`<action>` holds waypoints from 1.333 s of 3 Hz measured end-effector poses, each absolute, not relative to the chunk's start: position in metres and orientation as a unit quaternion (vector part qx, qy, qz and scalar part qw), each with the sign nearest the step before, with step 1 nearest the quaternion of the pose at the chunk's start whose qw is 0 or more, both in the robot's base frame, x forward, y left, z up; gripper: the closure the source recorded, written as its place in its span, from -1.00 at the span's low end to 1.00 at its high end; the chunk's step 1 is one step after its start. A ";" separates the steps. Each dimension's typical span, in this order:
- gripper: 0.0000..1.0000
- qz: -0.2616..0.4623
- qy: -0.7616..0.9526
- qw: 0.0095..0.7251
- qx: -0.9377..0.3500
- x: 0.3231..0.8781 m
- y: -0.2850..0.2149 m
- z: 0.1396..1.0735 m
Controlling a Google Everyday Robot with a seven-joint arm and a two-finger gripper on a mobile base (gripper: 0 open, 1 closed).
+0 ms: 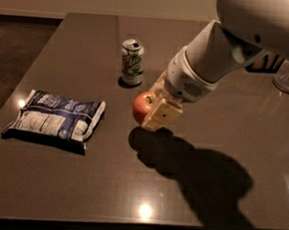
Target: Move apple near blue chip bag
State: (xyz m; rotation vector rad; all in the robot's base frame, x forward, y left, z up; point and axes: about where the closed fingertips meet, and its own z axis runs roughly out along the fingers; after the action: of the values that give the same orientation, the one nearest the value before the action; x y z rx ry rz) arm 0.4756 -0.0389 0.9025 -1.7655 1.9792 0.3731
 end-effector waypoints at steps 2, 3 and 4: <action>1.00 0.162 0.711 0.219 -0.648 0.476 0.002 0.884; 1.00 0.167 0.706 0.216 -0.654 0.472 0.019 0.881; 0.51 0.162 0.706 0.204 -0.658 0.473 0.037 0.868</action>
Offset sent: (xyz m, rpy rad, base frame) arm -0.0016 0.0622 -0.0313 0.0297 0.0712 0.0548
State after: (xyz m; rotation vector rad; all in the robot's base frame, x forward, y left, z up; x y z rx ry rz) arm 0.4729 0.0366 0.8682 -1.8356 1.9706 0.4527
